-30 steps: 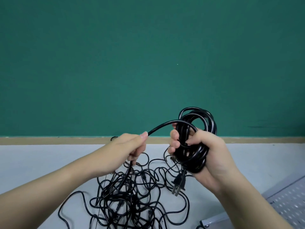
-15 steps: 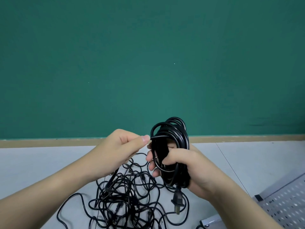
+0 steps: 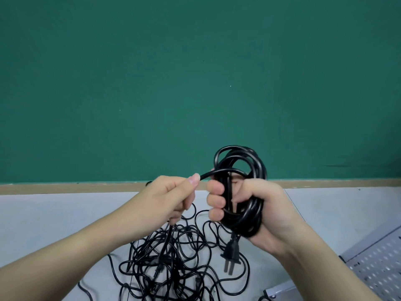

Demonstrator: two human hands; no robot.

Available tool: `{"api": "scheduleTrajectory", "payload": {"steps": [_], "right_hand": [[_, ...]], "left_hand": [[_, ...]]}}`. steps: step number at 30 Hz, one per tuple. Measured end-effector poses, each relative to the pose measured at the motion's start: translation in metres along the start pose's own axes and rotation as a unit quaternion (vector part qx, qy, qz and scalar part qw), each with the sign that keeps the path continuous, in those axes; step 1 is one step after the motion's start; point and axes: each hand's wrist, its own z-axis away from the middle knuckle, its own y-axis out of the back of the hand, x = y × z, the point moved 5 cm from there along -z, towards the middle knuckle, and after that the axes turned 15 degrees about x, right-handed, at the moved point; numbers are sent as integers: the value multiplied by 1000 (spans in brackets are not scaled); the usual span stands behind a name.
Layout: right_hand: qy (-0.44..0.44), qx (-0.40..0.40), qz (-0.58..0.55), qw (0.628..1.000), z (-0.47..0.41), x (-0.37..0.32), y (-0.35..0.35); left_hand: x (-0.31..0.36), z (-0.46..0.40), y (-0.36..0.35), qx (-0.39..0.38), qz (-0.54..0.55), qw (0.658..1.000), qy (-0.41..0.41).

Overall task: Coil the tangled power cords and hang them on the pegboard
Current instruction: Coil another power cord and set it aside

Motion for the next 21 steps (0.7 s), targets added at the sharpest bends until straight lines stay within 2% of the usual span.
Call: {"api": "scheduleTrajectory", "payload": {"steps": [3, 5, 11, 21], "right_hand": [[37, 26, -55, 997, -1, -15, 5], [48, 43, -53, 997, -2, -18, 12], [43, 94, 161, 981, 0, -10, 27], [26, 64, 420, 905, 10, -4, 23]], "left_hand": [[-10, -2, -1, 0, -48, 999, 24], [-15, -4, 1, 10, -44, 998, 52], [-7, -9, 17, 49, 103, 987, 113], [2, -11, 41, 87, 17, 996, 30]]}}
